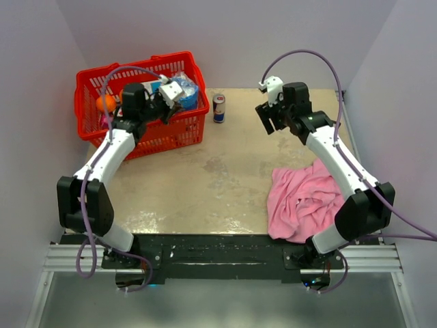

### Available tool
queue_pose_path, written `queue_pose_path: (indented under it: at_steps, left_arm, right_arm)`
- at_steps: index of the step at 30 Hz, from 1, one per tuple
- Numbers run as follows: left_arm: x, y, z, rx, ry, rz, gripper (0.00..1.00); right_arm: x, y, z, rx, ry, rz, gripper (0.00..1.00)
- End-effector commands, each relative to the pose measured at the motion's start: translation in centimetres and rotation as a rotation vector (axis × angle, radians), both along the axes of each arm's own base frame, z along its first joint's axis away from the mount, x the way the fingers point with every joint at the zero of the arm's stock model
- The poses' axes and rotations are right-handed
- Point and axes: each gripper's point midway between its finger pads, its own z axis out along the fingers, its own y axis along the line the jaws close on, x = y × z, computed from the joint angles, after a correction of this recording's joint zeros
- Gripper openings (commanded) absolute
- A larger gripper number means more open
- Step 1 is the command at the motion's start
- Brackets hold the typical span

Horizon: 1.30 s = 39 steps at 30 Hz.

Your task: Remove the brooch from the garment

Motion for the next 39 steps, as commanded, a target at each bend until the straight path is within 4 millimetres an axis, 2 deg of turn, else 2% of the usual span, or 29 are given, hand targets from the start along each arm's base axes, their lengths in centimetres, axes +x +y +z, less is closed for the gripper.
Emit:
queue_pose_path:
  at_steps: [1,2,4,5,6,7,9,10,11,12,13,14,16,17,19,21,22,24,25,26,27,28,30,31,32,33,35,39]
  left_arm:
    - [1.6,7.2,-6.3,0.026,0.219,0.205,0.00]
    - [1.7,8.9,-6.5,0.030,0.220,0.241,0.00]
    - [1.2,10.0,-7.4,0.056,0.235,0.263,0.00]
    - [1.2,12.1,-6.7,0.048,0.221,0.308,0.00]
    - [0.8,12.3,-6.0,0.045,0.215,0.296,0.00]
    - [0.3,12.1,-3.1,0.033,0.148,0.284,0.00]
    - [0.1,10.7,1.2,-0.032,0.043,0.244,0.00]
    - [-0.5,9.0,4.4,-0.048,-0.025,0.204,0.00]
    - [-0.8,8.5,5.6,-0.049,-0.048,0.185,0.00]
    - [-1.7,6.6,5.6,-0.024,-0.037,0.128,0.00]
    - [-2.5,5.7,6.5,-0.015,-0.045,0.093,0.00]
    - [-3.6,4.4,6.1,-0.011,-0.019,0.040,0.00]
    - [-6.1,4.7,2.6,0.049,0.097,0.006,0.00]
    - [-7.1,5.2,1.0,0.079,0.141,0.009,0.00]
    - [-10.3,6.5,-2.9,0.159,0.235,-0.027,0.00]
    - [-12.0,7.6,-5.3,0.225,0.264,-0.039,0.00]
    - [-13.1,8.0,-7.2,0.239,0.299,-0.033,0.00]
    - [-12.3,9.0,-8.5,0.248,0.304,0.039,0.00]
    - [-11.9,9.4,-9.7,0.241,0.337,0.072,0.00]
    - [-11.0,10.2,-10.1,0.245,0.341,0.133,0.00]
    - [-9.6,10.5,-9.9,0.195,0.342,0.199,0.00]
    - [-8.2,11.9,-10.2,0.170,0.365,0.260,0.00]
    - [-6.3,13.2,-10.0,0.108,0.384,0.344,0.00]
    - [-4.8,14.7,-9.6,0.087,0.384,0.395,0.00]
    - [-3.7,15.6,-9.0,0.048,0.371,0.440,0.00]
    - [-3.1,16.2,-8.7,0.034,0.363,0.461,0.00]
    - [-1.9,17.3,-8.4,0.045,0.343,0.483,0.00]
    - [-0.4,18.1,-7.7,0.053,0.279,0.508,0.00]
  right_arm:
    - [-0.2,-0.1,-0.1,-0.004,0.020,0.038,0.73]
    - [-0.2,-0.3,-0.3,-0.006,0.029,0.039,0.73]
    - [-0.3,-0.9,-0.8,-0.004,0.052,0.034,0.73]
    - [-0.2,-1.1,-0.9,-0.005,0.055,0.034,0.73]
    - [-0.2,-1.3,-1.1,-0.008,0.061,0.036,0.74]
    - [-0.2,-1.3,-1.0,-0.010,0.064,0.039,0.75]
    - [-0.1,-1.1,-1.5,-0.010,0.080,0.050,0.77]
    - [0.0,-1.0,-1.8,-0.011,0.091,0.054,0.78]
    - [0.0,-0.9,-2.2,-0.008,0.101,0.058,0.79]
    - [-0.1,-0.7,-2.4,-0.017,0.107,0.083,0.79]
    - [-0.3,-0.6,-3.3,-0.025,0.129,0.102,0.79]
    - [-0.5,-0.6,-3.7,-0.034,0.139,0.116,0.79]
    - [-1.3,-0.8,-4.5,-0.073,0.159,0.161,0.77]
    - [-1.6,-1.1,-4.6,-0.092,0.160,0.173,0.77]
    - [-2.5,-1.8,-5.0,-0.145,0.180,0.202,0.77]
    - [-3.1,-2.8,-4.5,-0.157,0.181,0.210,0.77]
    - [-3.8,-3.2,-5.0,-0.162,0.204,0.212,0.77]
    - [-4.3,-4.4,-5.5,-0.186,0.220,0.205,0.77]
    - [-4.8,-5.1,-6.5,-0.197,0.247,0.194,0.77]
    - [-5.0,-5.8,-6.7,-0.206,0.252,0.180,0.77]
    - [-5.0,-7.3,-7.0,-0.211,0.260,0.142,0.77]
    - [-5.5,-8.0,-7.9,-0.218,0.285,0.131,0.78]
    - [-5.7,-10.3,-8.4,-0.244,0.305,0.097,0.81]
    - [-6.1,-11.0,-9.1,-0.256,0.322,0.091,0.85]
    - [-6.3,-11.5,-9.4,-0.269,0.331,0.087,0.95]
    - [-6.5,-12.2,-9.9,-0.297,0.346,0.104,0.99]
    - [-7.7,-13.0,-10.9,-0.315,0.395,0.124,0.99]
    - [-9.2,-14.4,-11.3,-0.390,0.408,0.214,0.99]
